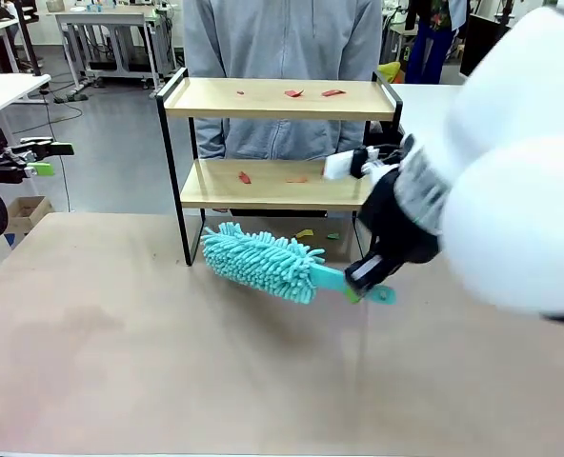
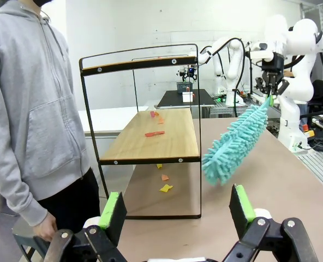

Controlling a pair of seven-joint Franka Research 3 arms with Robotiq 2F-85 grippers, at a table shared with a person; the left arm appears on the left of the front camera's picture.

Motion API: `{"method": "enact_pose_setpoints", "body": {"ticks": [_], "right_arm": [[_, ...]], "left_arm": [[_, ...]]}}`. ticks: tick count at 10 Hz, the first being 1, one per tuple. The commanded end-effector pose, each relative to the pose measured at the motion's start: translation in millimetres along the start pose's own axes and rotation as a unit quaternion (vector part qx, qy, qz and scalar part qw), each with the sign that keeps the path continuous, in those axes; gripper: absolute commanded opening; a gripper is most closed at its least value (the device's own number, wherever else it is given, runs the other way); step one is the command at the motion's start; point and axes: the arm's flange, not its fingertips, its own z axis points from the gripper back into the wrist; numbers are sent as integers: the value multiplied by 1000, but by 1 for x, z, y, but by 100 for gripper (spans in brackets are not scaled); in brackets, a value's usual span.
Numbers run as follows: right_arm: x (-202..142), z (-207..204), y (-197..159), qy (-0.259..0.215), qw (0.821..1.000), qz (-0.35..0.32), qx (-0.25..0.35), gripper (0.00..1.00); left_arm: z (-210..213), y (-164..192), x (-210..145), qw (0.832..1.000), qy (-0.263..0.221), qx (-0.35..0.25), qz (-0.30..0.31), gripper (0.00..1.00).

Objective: Clean the shelf.
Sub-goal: Clean the specific section of the Shelf indicated by the human with the Duster.

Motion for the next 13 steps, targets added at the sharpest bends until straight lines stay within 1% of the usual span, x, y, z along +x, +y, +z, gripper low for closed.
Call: {"method": "enact_pose_setpoints", "body": {"ticks": [1,4,5,7,9,10,11,13], "right_arm": [[8,-28,13,-28,998,-36,-45,13],[21,-64,39,-76,991,-90,-68,13],[29,-79,48,-91,987,-122,-55,13],[44,-102,64,-132,976,-161,-67,13],[61,-119,80,-157,966,-190,-74,13],[69,-125,82,-159,962,-210,-71,13],[34,-93,59,-128,976,-171,-45,13],[34,-93,59,-128,976,-171,-45,13]], "left_arm": [[0,0,2,1000,3,-3,-6,100],[0,0,2,1000,3,-3,-6,100],[0,0,2,1000,3,-3,-6,100],[0,0,2,1000,3,-3,-6,100],[0,0,2,1000,3,-3,-6,100],[0,0,2,1000,3,-3,-6,100],[0,0,2,1000,3,-3,-6,100],[0,0,2,1000,3,-3,-6,100]]}}
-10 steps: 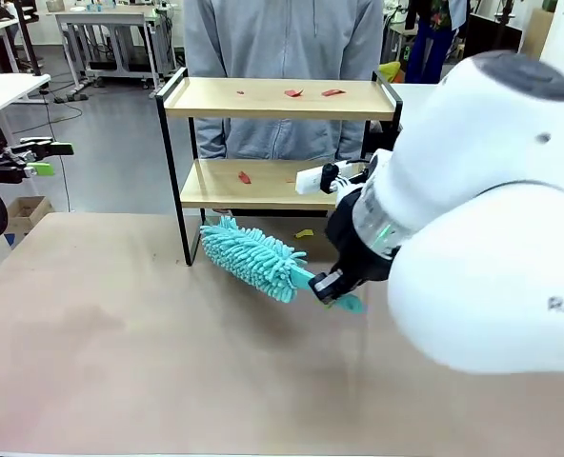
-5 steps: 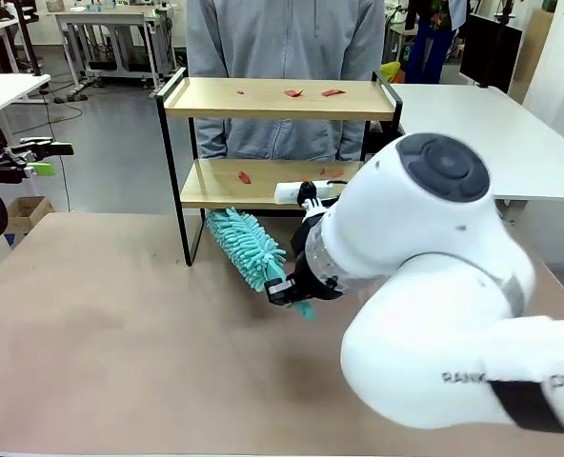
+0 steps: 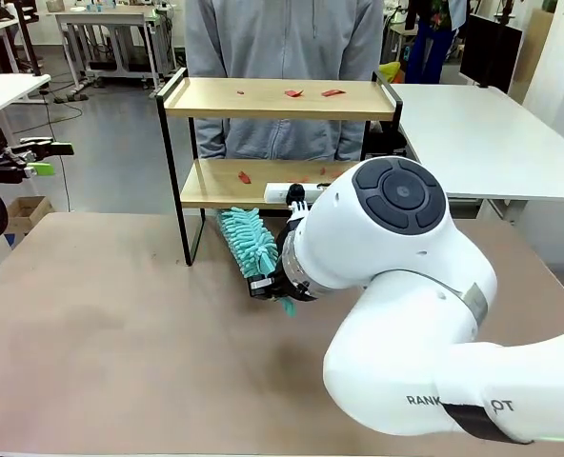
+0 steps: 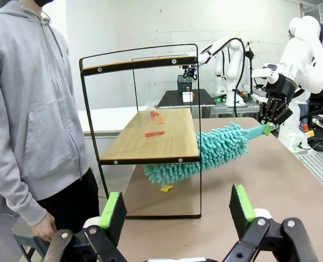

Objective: Clean the shelf.
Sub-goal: Clean the specific section of the Shelf indicated by the human with the Duster.

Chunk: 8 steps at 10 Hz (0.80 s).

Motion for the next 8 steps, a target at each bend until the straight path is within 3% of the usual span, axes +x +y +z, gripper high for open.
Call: {"method": "enact_pose_setpoints", "body": {"ticks": [1,4,8], "right_arm": [[2,8,-7,4,1000,12,11,13],[3,-35,38,-8,999,-28,-39,13],[13,-68,70,-30,996,-76,-25,13]], "left_arm": [[-1,0,2,1000,3,-3,-6,100],[-1,0,2,1000,3,-3,-6,100],[-1,0,2,1000,3,-3,-6,100]]}}
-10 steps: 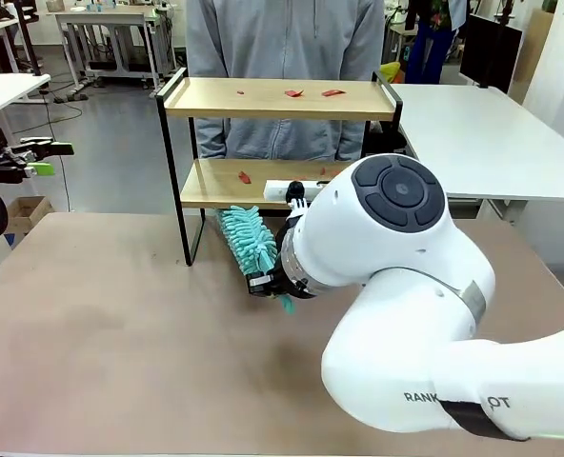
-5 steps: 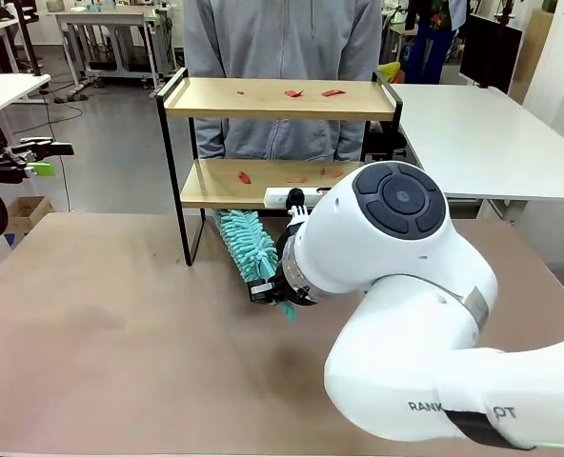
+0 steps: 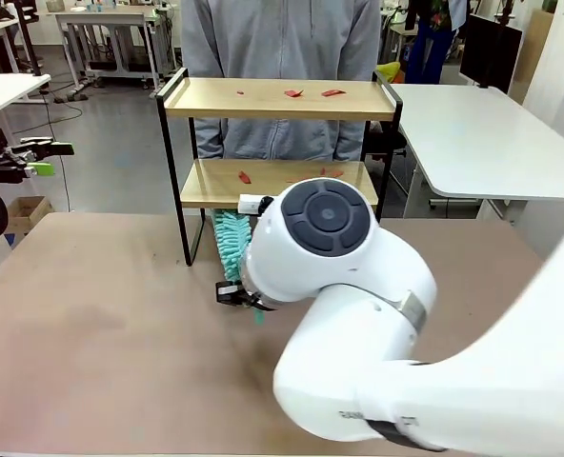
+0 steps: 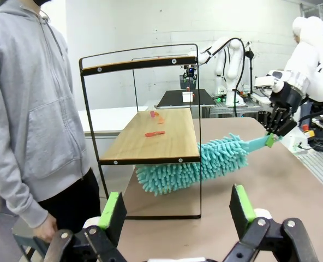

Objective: Clean the shelf.
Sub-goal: Clean the specific section of the Shelf indicated by the human with the Duster.

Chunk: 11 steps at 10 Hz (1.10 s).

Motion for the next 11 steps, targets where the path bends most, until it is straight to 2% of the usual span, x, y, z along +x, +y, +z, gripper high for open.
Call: {"method": "enact_pose_setpoints", "body": {"ticks": [1,7,11], "right_arm": [[11,-46,37,-25,999,-43,-3,13],[28,-68,64,-46,993,-109,22,13],[33,-85,70,-32,992,-121,27,13]], "left_arm": [[0,-1,2,1000,3,-3,-6,100],[0,-1,2,1000,3,-3,-6,100],[0,-1,2,1000,3,-3,-6,100]]}}
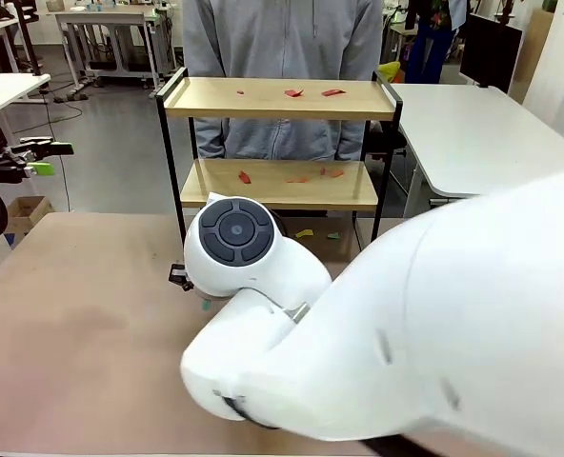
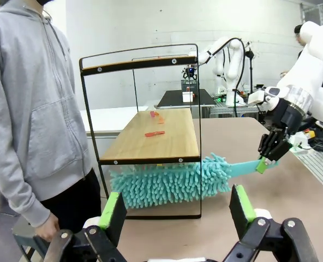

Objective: Clean the shelf.
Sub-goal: Clean the specific section of the Shelf indicated by the human with the Duster.

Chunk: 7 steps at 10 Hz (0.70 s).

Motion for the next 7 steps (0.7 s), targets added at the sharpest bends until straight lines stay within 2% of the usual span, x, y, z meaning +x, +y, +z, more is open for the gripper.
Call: {"method": "enact_pose_setpoints", "body": {"ticks": [1,3,4,5,7], "right_arm": [[6,-21,9,9,1000,-1,7,13],[7,-26,5,25,1000,-4,3,13],[9,-27,4,51,999,2,2,13],[-4,-13,-1,12,1000,-10,-3,13],[-4,-13,-1,12,1000,-10,-3,13]], "left_arm": [[0,-1,2,1000,3,-3,-6,100],[0,-1,2,1000,3,-3,-6,100],[0,-1,2,1000,3,-3,-6,100],[0,-1,2,1000,3,-3,-6,100],[0,-1,2,1000,3,-3,-6,100]]}}
